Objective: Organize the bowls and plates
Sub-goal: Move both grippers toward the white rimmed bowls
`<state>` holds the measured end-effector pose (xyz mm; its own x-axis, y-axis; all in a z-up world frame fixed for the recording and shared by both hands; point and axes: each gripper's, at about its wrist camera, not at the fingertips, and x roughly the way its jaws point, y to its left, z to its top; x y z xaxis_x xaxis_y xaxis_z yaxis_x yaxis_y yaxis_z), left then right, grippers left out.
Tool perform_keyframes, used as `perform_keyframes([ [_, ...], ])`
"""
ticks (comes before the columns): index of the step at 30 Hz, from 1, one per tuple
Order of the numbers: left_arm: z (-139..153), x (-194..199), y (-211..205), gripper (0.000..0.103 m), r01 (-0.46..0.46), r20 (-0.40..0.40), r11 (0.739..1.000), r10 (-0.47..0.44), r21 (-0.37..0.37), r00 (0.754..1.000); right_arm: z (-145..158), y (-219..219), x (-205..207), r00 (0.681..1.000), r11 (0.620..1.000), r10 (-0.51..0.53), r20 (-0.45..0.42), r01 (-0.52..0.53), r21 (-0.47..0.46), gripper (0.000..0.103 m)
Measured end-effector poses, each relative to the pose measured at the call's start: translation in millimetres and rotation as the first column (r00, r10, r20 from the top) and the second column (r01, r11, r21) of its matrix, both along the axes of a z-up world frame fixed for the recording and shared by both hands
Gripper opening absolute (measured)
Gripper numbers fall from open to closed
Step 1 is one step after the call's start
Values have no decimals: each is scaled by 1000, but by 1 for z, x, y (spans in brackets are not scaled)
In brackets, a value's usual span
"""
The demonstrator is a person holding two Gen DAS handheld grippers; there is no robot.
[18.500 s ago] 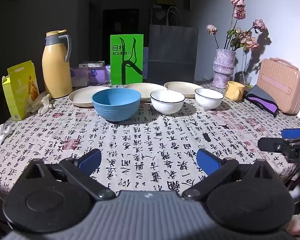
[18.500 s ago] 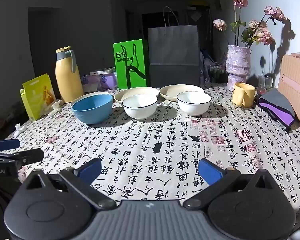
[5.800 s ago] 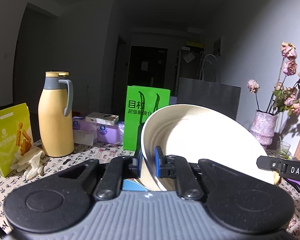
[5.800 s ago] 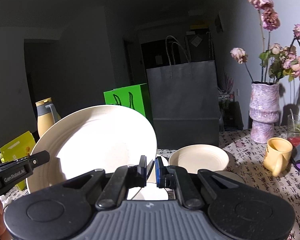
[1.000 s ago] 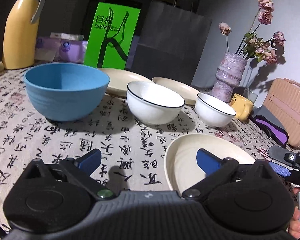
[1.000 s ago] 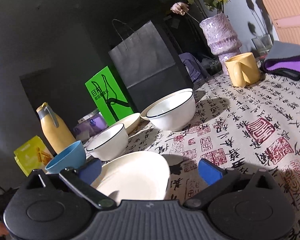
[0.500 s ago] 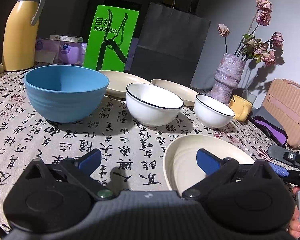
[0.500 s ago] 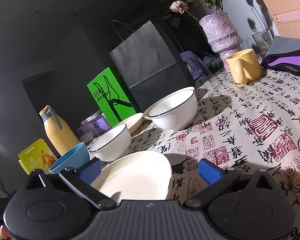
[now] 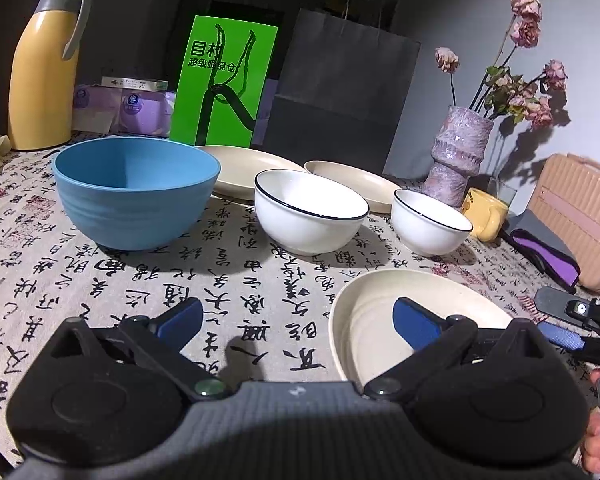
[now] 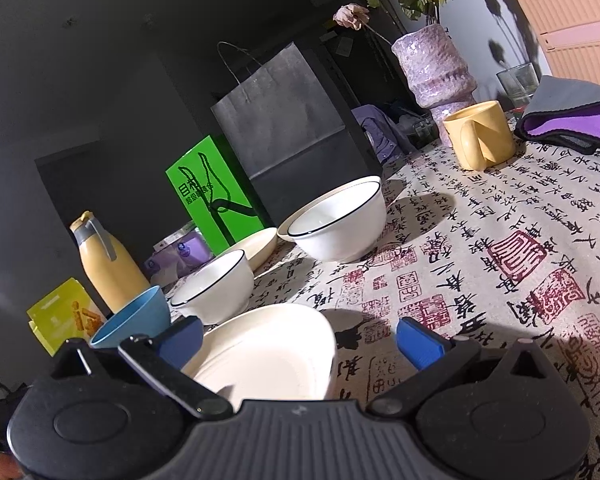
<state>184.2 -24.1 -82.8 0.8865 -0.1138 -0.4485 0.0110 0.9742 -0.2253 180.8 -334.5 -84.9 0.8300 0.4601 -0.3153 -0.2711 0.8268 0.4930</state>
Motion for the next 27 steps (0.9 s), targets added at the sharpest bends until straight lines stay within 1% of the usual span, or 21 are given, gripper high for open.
perform_keyframes([
  [4, 4, -4, 1, 103, 5, -9, 1000, -5, 7, 1000, 2, 4, 1, 999, 999, -24, -28, 24, -33, 103],
  [8, 17, -8, 9, 103, 17, -8, 999, -18, -34, 1000, 11, 9, -3, 1000, 999, -12, -27, 11, -40, 103],
  [11, 33, -14, 19, 103, 24, 20, 997, -23, -76, 1000, 24, 17, -7, 1000, 999, 4, 0, -4, -51, 103],
  [14, 50, -15, 29, 103, 14, 28, 994, -11, -112, 1000, 39, 25, -9, 1000, 998, 10, 12, -10, -66, 103],
  [21, 89, -8, 56, 103, -69, 16, 985, 73, -161, 997, 72, 49, -6, 999, 996, 32, 22, -30, -84, 103],
  [23, 101, -3, 62, 103, -123, -4, 982, 124, -141, 992, 82, 57, -3, 999, 996, 34, 21, -32, -86, 103],
  [27, 122, 9, 77, 103, -168, -5, 974, 169, -153, 986, 100, 71, 6, 999, 995, 38, 15, -36, -90, 103],
])
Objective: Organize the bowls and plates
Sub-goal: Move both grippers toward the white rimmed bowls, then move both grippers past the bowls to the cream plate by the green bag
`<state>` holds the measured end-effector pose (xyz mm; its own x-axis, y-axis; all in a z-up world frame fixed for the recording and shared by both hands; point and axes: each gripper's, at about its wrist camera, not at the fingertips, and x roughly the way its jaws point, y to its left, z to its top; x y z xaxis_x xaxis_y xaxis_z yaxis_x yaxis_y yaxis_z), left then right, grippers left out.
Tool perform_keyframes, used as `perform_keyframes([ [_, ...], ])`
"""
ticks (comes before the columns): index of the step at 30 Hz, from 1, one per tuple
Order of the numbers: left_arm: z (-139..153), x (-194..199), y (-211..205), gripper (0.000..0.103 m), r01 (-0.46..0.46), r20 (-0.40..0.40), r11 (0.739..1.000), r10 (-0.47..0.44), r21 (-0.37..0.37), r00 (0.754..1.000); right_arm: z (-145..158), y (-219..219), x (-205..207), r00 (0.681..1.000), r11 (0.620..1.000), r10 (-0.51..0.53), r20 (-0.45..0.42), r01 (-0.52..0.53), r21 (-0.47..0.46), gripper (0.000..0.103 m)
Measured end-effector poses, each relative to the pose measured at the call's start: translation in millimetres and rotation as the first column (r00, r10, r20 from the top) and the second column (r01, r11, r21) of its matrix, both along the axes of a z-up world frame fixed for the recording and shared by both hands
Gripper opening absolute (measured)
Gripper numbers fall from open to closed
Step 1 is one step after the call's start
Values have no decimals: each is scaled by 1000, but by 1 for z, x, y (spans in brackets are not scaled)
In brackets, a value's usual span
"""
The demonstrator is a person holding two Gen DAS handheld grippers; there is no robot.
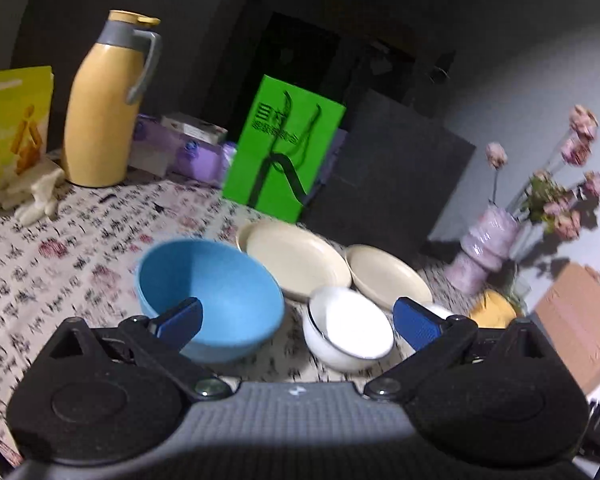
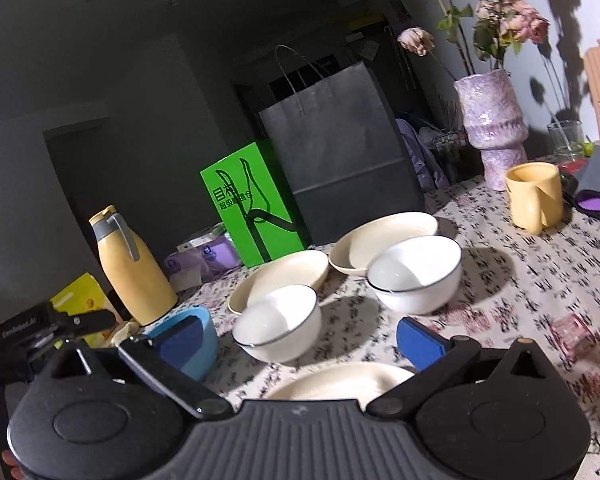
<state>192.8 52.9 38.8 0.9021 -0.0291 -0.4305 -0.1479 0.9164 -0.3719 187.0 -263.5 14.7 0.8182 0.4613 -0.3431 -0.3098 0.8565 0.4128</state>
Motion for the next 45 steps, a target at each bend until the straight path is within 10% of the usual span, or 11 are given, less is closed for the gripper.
perform_keyframes([
  [34, 98, 128, 84, 103, -63, 44, 991, 68, -119, 997, 42, 75, 101, 986, 996, -94, -135, 92, -20, 103],
  [45, 61, 185, 126, 103, -43, 32, 974, 51, -221, 998, 34, 90, 124, 969, 980, -185, -166, 168, -110, 103],
])
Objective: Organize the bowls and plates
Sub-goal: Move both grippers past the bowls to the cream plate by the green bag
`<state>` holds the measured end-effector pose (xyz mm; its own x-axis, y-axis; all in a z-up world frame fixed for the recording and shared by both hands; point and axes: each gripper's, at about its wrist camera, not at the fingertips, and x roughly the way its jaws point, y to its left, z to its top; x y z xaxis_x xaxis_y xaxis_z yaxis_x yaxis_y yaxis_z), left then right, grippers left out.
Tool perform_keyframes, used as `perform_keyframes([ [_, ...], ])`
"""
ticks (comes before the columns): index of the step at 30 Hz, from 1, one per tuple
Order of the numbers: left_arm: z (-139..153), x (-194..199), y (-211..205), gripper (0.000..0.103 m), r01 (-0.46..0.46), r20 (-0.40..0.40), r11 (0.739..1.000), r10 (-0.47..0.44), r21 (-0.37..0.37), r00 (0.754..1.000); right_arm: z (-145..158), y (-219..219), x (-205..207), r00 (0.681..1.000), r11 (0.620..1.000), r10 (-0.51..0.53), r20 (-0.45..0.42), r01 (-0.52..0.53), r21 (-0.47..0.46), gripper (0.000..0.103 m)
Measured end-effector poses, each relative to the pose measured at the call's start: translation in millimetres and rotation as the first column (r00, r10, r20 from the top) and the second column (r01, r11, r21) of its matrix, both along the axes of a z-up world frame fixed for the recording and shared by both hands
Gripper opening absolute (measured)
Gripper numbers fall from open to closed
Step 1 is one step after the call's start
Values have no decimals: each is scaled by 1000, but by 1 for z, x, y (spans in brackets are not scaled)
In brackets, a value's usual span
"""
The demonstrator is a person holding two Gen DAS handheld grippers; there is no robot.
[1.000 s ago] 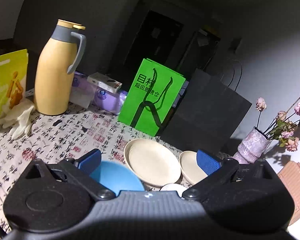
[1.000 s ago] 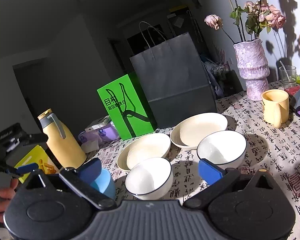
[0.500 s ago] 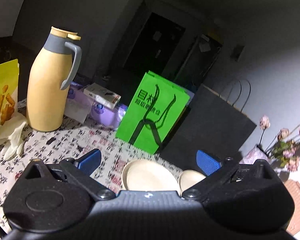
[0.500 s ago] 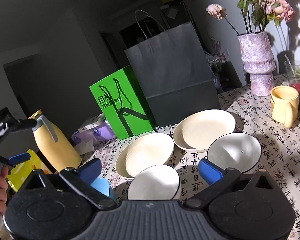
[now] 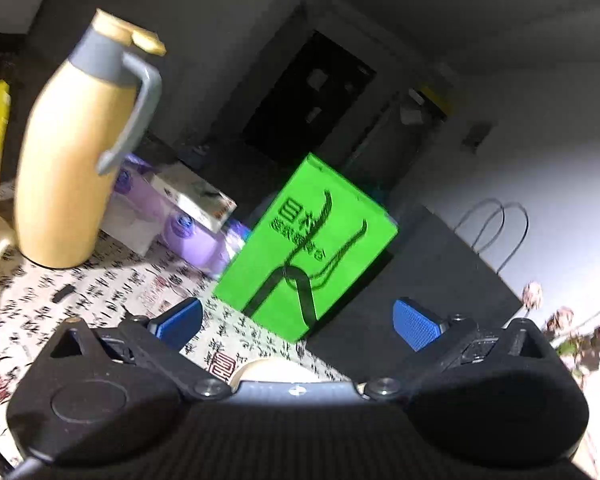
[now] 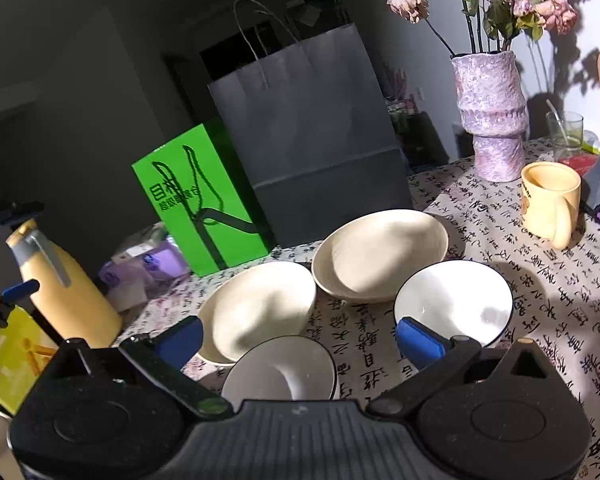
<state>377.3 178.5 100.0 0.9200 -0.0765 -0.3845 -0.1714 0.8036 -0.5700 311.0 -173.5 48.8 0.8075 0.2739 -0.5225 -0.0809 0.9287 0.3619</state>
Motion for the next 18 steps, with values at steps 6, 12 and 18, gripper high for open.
perform_keyframes([
  [6, -11, 13, 12, 103, 87, -30, 996, -88, -12, 996, -2, 28, 20, 1000, 1000, 5, 9, -5, 3, 103],
  [12, -22, 24, 27, 103, 94, -57, 994, -98, -59, 994, 3, 58, 32, 999, 998, 28, 38, -26, -51, 103],
  [18, -44, 47, 35, 103, 99, -139, 991, -111, -90, 984, 1, 75, 50, 1000, 997, 23, 6, -22, -73, 103],
])
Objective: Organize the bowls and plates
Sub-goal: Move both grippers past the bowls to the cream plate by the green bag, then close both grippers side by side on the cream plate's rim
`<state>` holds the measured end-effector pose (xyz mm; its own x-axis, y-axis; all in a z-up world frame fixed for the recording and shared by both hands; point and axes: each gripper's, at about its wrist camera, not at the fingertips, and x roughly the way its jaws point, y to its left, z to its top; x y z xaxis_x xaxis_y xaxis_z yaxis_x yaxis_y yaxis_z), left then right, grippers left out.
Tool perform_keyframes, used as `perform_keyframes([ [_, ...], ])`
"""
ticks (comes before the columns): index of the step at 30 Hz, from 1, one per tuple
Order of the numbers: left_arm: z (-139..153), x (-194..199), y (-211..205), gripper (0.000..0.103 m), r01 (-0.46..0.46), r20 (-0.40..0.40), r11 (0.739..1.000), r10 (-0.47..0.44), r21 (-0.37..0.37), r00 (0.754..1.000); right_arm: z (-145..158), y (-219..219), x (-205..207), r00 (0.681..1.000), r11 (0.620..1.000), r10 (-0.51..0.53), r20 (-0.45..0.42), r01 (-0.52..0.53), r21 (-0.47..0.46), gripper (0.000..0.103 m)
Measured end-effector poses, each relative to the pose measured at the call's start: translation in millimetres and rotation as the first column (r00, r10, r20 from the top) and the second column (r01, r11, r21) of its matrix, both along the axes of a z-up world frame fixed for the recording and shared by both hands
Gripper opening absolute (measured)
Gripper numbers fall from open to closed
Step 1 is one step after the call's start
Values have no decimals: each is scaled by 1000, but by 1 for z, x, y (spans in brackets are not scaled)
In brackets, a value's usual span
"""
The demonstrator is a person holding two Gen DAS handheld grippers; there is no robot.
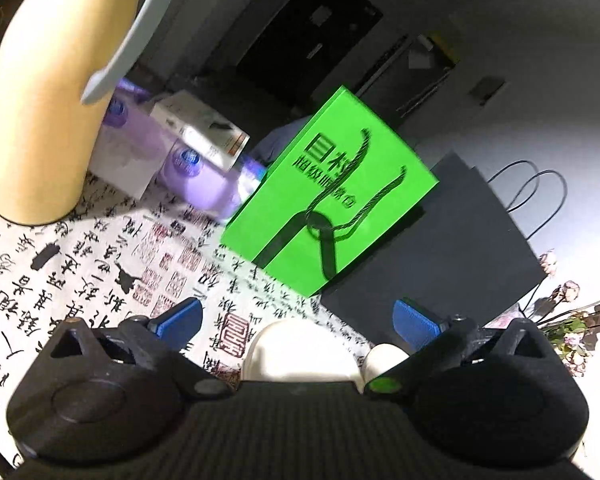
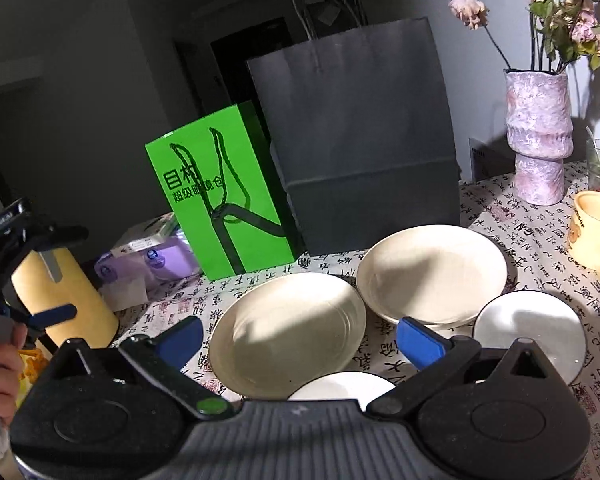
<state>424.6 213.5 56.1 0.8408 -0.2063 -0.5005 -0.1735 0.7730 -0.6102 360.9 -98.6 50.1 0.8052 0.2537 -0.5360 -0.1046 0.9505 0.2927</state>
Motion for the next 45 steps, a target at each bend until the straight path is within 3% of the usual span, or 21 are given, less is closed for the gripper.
perform_keyframes([
  [7, -18, 17, 3, 103, 0, -54, 998, 4, 66, 999, -8, 24, 26, 1000, 999, -5, -30, 3, -49, 103],
  [15, -39, 38, -2, 103, 76, -100, 985, -61, 155, 993, -23, 41, 58, 996, 994, -32, -79, 23, -110, 103],
  [25, -83, 62, 16, 103, 84, -212, 993, -66, 80, 975, -47, 31, 87, 983, 991, -92, -157, 76, -107, 103],
  [32, -97, 65, 21, 103, 107, -175, 994, -102, 19, 979, -60, 31, 97, 973, 987, -113, -200, 87, -138, 103],
  [35, -98, 66, 19, 103, 131, -152, 991, -126, 22, 980, -63, 33, 102, 967, 982, -131, -217, 96, -165, 103],
  [45, -108, 75, 7, 103, 198, -223, 979, -181, 57, 958, -67, 34, 108, 962, 972, -151, -227, 102, -213, 103],
])
